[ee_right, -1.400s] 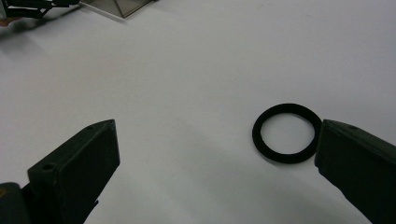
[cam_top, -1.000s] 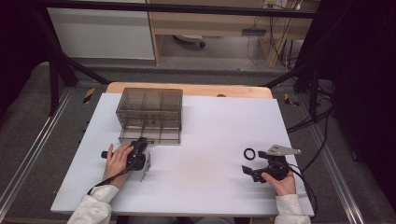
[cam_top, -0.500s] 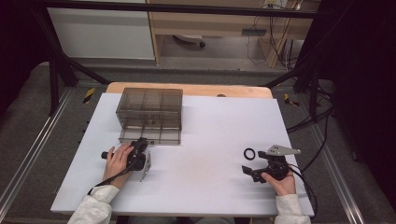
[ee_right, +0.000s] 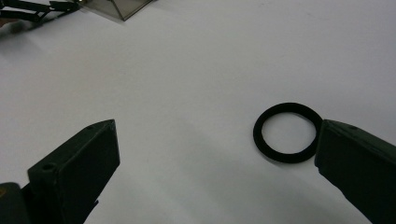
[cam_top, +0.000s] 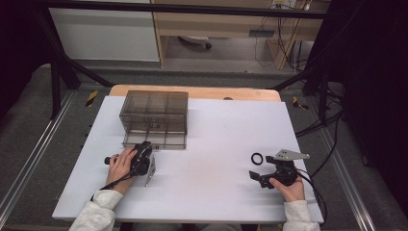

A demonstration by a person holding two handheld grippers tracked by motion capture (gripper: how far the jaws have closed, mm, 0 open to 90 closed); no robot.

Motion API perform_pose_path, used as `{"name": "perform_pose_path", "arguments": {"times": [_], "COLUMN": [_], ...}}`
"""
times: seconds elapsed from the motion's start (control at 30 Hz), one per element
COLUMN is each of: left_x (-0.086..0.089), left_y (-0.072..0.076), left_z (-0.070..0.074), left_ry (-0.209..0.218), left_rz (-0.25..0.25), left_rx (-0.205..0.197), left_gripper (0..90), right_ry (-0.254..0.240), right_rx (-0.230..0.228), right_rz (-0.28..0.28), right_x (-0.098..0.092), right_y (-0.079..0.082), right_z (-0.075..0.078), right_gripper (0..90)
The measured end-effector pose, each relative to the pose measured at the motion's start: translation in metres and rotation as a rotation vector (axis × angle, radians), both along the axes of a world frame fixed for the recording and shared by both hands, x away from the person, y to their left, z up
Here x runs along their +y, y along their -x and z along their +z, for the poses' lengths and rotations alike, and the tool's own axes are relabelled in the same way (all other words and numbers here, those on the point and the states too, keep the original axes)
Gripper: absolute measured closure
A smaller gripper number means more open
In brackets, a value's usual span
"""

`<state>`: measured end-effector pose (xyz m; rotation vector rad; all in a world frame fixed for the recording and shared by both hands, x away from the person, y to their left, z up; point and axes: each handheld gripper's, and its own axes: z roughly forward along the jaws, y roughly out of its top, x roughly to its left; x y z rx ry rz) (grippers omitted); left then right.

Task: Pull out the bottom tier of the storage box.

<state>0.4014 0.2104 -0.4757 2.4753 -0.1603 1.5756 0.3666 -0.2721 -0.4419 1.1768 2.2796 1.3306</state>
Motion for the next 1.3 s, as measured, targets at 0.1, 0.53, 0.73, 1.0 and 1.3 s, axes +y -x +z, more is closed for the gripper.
{"name": "perform_pose_path", "arguments": {"times": [0.1,0.53,0.73,1.0,1.3], "left_x": [-0.001,0.003,0.003,0.007,0.015], "left_y": [0.000,0.004,0.009,0.015,0.020], "left_z": [0.002,0.014,0.019,0.024,0.028], "left_ry": [0.021,0.147,0.209,0.297,0.403], "left_rz": [0.002,0.062,0.076,0.086,0.107], "left_rx": [0.005,0.102,0.125,0.174,0.249], "left_gripper": [56.1,41.9,34.2,27.9,22.5], "right_ry": [0.001,0.001,0.002,0.006,0.008], "right_rx": [0.000,0.003,0.005,0.005,0.007], "right_rz": [0.000,-0.002,-0.004,-0.004,-0.005], "right_x": [0.000,0.000,0.000,0.000,0.000], "right_y": [0.000,0.000,0.000,0.000,0.000], "right_z": [0.000,0.000,0.000,0.000,0.000], "right_gripper": [0.5,0.5,0.5,0.5,0.5]}}
